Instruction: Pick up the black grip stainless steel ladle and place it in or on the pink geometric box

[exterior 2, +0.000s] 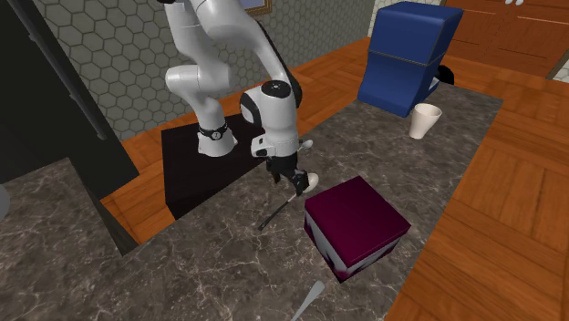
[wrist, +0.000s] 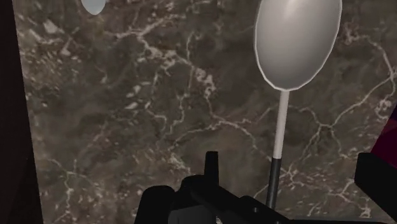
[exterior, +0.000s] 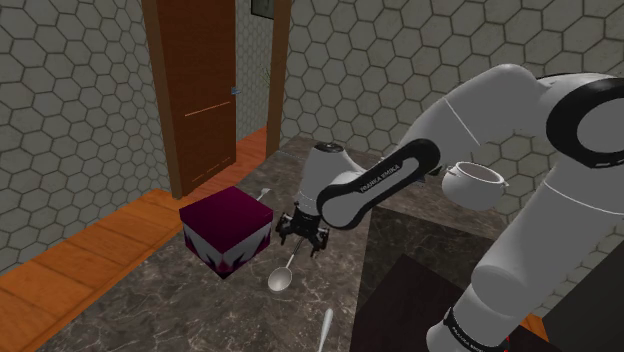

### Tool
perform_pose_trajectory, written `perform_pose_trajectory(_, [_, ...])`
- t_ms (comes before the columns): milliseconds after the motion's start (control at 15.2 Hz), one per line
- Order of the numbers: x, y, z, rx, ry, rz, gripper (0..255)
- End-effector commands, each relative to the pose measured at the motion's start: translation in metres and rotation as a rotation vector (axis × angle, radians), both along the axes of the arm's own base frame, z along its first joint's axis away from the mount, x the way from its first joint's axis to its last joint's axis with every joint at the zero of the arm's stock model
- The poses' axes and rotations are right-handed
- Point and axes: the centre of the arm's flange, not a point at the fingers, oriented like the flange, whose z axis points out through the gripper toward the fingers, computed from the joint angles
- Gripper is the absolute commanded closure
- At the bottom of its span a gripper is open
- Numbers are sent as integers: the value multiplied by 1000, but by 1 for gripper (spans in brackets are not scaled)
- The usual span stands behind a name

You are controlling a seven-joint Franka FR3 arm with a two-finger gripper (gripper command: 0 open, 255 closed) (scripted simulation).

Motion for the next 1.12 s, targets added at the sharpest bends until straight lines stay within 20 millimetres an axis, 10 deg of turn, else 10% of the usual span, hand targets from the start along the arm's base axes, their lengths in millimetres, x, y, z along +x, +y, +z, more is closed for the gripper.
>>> perform_pose_trajectory(0, [10,1,-15,2,-2,-48,0])
perform_pose_trajectory(924, [13,3,-49,2,-2,-48,0])
perform_pose_trajectory(990, [13,3,-49,2,-2,-48,255])
perform_pose_trajectory(1056, [13,3,-49,2,-2,-48,255])
